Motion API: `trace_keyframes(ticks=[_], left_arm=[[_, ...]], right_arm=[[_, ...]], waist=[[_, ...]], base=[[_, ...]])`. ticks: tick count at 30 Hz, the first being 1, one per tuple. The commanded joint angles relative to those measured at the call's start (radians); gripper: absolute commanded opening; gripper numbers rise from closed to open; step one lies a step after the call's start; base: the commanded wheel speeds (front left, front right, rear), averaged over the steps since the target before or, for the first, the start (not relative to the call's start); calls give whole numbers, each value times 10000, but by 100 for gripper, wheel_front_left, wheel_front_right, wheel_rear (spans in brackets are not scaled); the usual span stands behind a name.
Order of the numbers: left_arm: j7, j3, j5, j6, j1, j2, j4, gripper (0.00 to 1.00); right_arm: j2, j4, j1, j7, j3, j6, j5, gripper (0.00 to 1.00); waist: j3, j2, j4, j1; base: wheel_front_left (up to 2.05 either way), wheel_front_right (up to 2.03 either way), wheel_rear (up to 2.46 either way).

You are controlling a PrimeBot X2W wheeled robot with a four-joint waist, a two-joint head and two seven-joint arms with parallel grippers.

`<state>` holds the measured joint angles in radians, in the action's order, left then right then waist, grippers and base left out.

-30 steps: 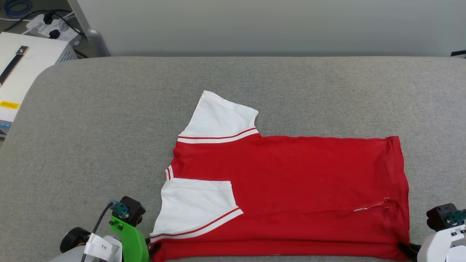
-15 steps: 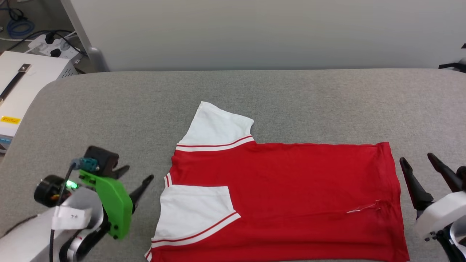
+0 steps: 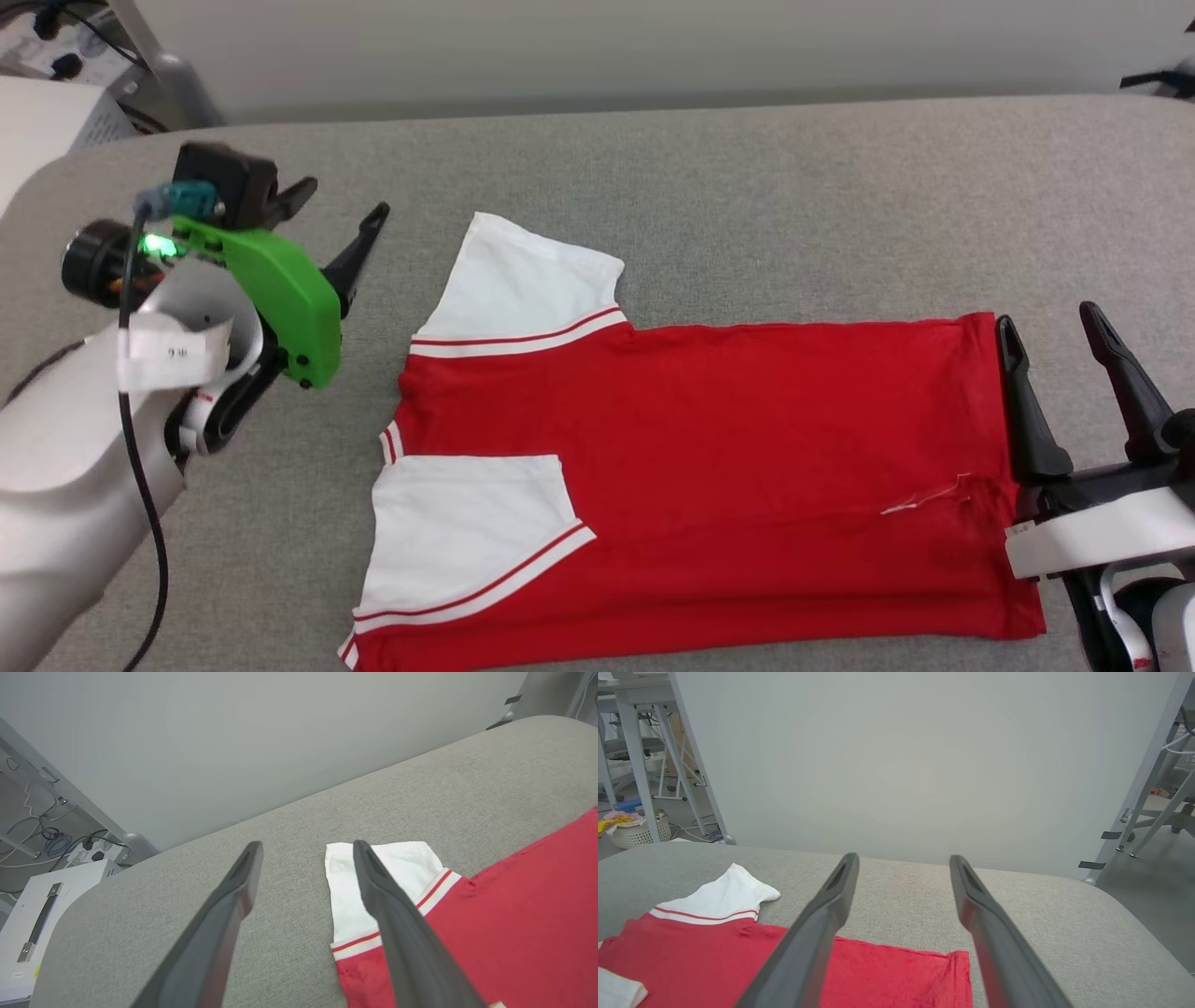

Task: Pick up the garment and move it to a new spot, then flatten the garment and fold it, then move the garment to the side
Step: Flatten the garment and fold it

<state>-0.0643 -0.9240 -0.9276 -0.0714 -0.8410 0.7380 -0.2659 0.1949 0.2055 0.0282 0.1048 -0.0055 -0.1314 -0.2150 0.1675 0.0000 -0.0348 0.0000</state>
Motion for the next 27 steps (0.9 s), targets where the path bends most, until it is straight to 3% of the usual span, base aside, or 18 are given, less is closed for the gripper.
trace_keyframes(ticks=[1,9,15,23,27], left_arm=[[-333,15,-143,280,-499,-155,-325,100],[-3538,-386,-813,1534,-2770,-670,-2200,100],[-5681,-804,-1256,1899,-4073,-1043,-2965,100],[-6368,-1537,-975,2003,-4797,-1500,-3685,100],[-6656,-2388,-980,2017,-4521,-1484,-3764,100]], right_arm=[[-9,118,187,82,92,7,72,100],[133,228,865,218,499,7,91,100],[223,155,1388,336,670,7,23,100],[247,-167,1905,586,897,7,-33,100],[300,-456,2069,759,924,7,-79,100]], waist=[[846,0,-397,0],[2235,0,-919,0],[3058,0,-1188,0],[3797,0,-1418,0],[3815,0,-1461,0]], base=[[0,0,0],[0,0,0],[0,0,0],[0,0,0],[0,0,0]])
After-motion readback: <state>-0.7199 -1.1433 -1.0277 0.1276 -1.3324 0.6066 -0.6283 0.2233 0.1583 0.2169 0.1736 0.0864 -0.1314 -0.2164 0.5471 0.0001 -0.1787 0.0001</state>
